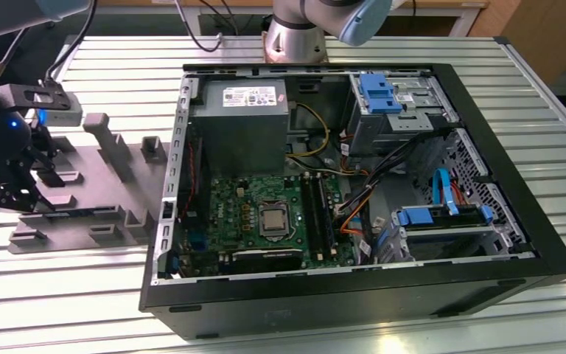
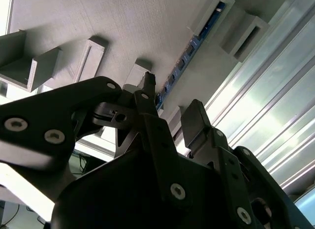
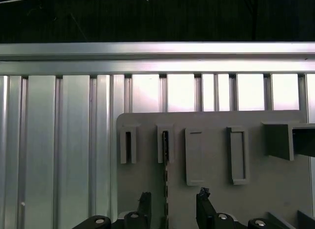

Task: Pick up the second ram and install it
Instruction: 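Pick up the second ram and move it above second insertion slot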

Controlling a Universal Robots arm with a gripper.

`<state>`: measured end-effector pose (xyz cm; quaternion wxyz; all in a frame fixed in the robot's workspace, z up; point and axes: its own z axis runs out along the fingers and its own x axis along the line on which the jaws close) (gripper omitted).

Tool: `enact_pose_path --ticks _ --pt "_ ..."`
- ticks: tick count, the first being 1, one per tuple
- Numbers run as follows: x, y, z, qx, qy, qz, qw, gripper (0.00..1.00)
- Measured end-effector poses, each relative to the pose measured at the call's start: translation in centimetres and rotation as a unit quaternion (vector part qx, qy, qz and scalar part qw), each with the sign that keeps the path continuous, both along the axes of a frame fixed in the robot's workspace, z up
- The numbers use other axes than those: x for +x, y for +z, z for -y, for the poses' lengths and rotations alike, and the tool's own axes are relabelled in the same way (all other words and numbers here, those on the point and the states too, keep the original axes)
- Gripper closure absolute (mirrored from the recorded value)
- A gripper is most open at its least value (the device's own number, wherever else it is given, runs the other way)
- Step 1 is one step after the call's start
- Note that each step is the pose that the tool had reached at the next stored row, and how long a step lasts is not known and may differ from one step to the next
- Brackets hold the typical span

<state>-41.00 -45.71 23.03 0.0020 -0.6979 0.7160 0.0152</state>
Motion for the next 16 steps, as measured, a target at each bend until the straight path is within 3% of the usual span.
enact_pose_path --ticks 9,16 --pt "0.00 -1.10 0.00 0.0000 0.000 0.0000 1.0000 0.51" --pt "-0.02 -1.30 0.08 0.0000 0.000 0.0000 1.0000 0.51"
